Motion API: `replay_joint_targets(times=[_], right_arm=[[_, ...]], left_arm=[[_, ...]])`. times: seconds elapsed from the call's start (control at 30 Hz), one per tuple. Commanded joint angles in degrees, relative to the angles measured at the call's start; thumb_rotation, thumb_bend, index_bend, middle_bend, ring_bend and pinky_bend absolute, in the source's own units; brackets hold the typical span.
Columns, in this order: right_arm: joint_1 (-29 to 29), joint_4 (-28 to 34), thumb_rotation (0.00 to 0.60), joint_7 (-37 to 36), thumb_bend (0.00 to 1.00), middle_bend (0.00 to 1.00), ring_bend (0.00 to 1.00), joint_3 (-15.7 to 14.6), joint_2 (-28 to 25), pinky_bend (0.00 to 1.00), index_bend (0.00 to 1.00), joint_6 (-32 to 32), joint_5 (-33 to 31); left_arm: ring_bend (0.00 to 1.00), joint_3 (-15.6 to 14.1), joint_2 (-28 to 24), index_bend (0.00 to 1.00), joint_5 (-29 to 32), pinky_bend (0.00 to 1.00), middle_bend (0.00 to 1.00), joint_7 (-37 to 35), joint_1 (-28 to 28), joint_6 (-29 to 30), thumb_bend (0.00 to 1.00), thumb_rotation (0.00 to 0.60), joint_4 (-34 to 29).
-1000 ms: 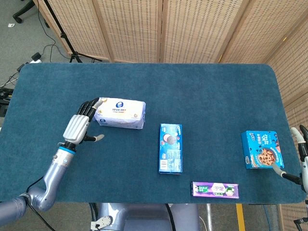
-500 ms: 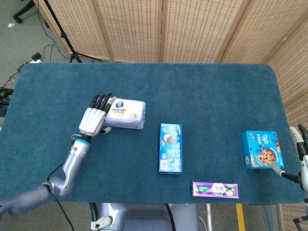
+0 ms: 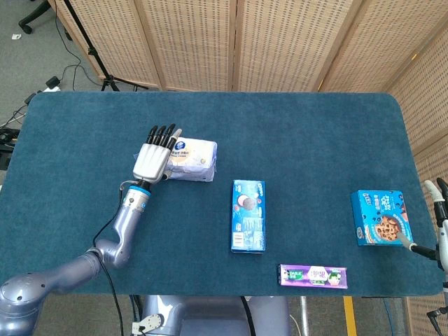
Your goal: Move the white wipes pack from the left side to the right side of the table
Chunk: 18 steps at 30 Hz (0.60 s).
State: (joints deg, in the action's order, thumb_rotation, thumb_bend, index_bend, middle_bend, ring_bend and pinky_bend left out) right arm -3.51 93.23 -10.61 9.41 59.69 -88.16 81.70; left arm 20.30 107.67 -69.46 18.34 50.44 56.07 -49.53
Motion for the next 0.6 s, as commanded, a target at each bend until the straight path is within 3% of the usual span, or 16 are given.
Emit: replay_joint_targets(times=[0.03, 0.23, 0.37, 0.5, 0.6], right_arm=[[-0.3, -0.3, 0.600, 0.1, 0.00, 0.00, 0.00, 0.3, 0.1, 0.00, 0.00, 0.5, -0.6], [-0.6, -0.5, 0.600, 0.5, 0.00, 0.00, 0.00, 0.4, 0.4, 0.00, 0.00, 1.3, -1.3], [-0.6, -0.4, 0.600, 0.4, 0.00, 0.00, 0.00, 0.5, 0.3, 0.00, 0.00, 1.2, -1.3], [-0.3, -0.2, 0.600, 0.0, 0.00, 0.00, 0.00, 0.4, 0.1, 0.00, 0.00, 0.8, -1.0], [-0.2, 0.0, 0.600, -0.1, 0.00, 0.00, 0.00, 0.2, 0.0, 0.00, 0.00, 0.4, -0.4]], left_arm=[[0.00, 1.9, 2.8, 0.00, 1.9, 0.00, 0.00, 0.3, 3.3, -2.3, 0.00, 0.600, 4.6], [0.00, 3.9, 5.7, 0.00, 3.3, 0.00, 0.00, 0.2, 7.2, -3.4, 0.00, 0.600, 10.3], [0.00, 4.3, 6.3, 0.00, 4.1, 0.00, 0.00, -0.9, 7.6, -3.6, 0.00, 0.600, 10.2], [0.00, 3.8, 4.0, 0.00, 3.2, 0.00, 0.00, -4.2, 5.4, -1.3, 0.00, 0.600, 5.4], [0.00, 2.9, -1.3, 0.00, 1.9, 0.00, 0.00, -6.8, 1.9, 1.4, 0.00, 0.600, -2.1]])
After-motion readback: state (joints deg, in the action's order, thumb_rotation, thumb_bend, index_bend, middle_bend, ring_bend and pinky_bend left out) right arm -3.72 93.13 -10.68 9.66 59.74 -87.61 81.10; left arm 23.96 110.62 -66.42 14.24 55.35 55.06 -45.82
